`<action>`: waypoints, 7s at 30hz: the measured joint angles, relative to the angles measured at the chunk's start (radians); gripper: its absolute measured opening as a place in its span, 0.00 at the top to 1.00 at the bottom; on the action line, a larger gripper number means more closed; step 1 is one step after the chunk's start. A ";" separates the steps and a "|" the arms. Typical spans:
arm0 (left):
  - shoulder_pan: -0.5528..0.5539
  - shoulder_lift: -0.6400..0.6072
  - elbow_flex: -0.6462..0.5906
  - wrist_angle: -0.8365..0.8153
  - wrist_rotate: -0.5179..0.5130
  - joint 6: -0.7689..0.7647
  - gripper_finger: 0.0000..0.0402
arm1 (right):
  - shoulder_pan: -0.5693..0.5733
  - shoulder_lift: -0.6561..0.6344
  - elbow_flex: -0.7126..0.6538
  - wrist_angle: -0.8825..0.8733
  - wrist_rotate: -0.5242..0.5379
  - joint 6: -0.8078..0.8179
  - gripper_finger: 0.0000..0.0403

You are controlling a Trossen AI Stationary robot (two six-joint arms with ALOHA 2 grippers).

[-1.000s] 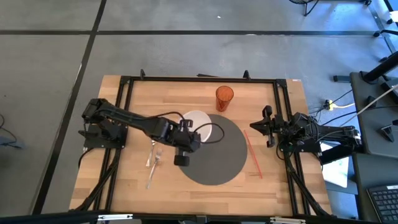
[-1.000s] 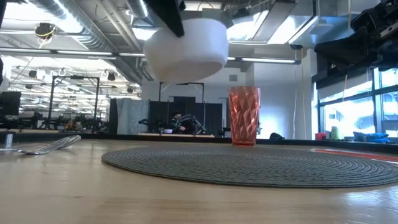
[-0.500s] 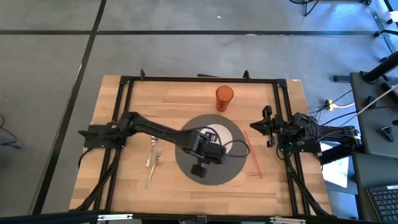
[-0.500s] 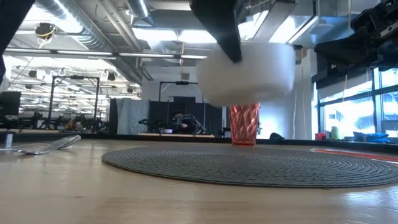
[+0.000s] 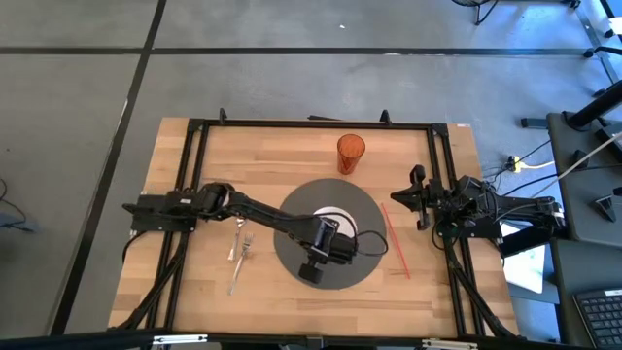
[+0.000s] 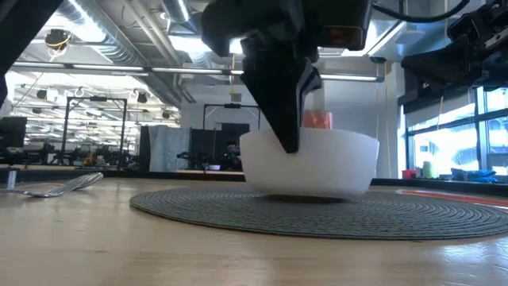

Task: Pick & Place Utensil
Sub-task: Put the white bowl on the gray table mat, then put the orange cup on the gray table mat to the top right of the white bowl

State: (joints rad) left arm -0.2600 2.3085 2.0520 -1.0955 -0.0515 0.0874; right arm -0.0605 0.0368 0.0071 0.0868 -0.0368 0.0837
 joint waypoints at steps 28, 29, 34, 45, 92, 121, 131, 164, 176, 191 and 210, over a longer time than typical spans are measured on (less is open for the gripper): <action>-0.040 -0.005 0.188 -0.131 0.047 -0.049 0.66 | 0.000 0.000 0.000 -0.003 0.000 0.013 0.94; -0.042 -0.005 0.222 -0.171 0.046 -0.039 0.65 | 0.000 0.000 0.000 -0.003 0.000 0.013 0.94; -0.046 -0.072 0.272 -0.274 0.017 0.016 0.65 | 0.000 0.000 0.000 -0.004 -0.001 0.014 0.94; -0.081 -0.548 0.122 -0.286 -0.266 -0.103 0.74 | 0.000 0.000 0.000 -0.019 -0.017 0.011 0.94; -0.001 -2.306 -1.973 1.168 -0.289 0.177 1.00 | 0.000 0.000 0.000 -0.010 0.011 -0.085 0.94; 0.002 -2.305 -1.980 1.088 -0.291 0.091 0.99 | 0.000 0.000 0.000 -0.010 0.010 -0.065 0.94; 0.002 -2.305 -1.980 1.099 -0.295 0.109 0.99 | 0.000 0.000 0.000 -0.010 0.011 -0.067 0.94; 0.002 -2.305 -1.980 1.096 -0.374 0.103 0.99 | -0.001 0.764 0.828 -0.383 0.342 -0.140 0.94; 0.002 -2.304 -1.980 1.077 -0.374 0.083 0.99 | -0.108 1.213 1.289 -0.923 0.302 -0.137 0.88; 0.002 -2.304 -1.980 1.024 -0.414 0.088 0.99 | -0.154 1.440 1.410 -1.005 0.298 -0.432 0.38; 0.002 -2.304 -1.980 1.012 -0.431 0.057 0.99 | -0.255 1.513 1.410 -1.045 0.192 -0.346 0.37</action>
State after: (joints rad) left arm -0.2581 0.0044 0.0715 -0.0834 -0.4828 0.1440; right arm -0.3150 1.5494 1.4166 -0.9578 0.1549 -0.2622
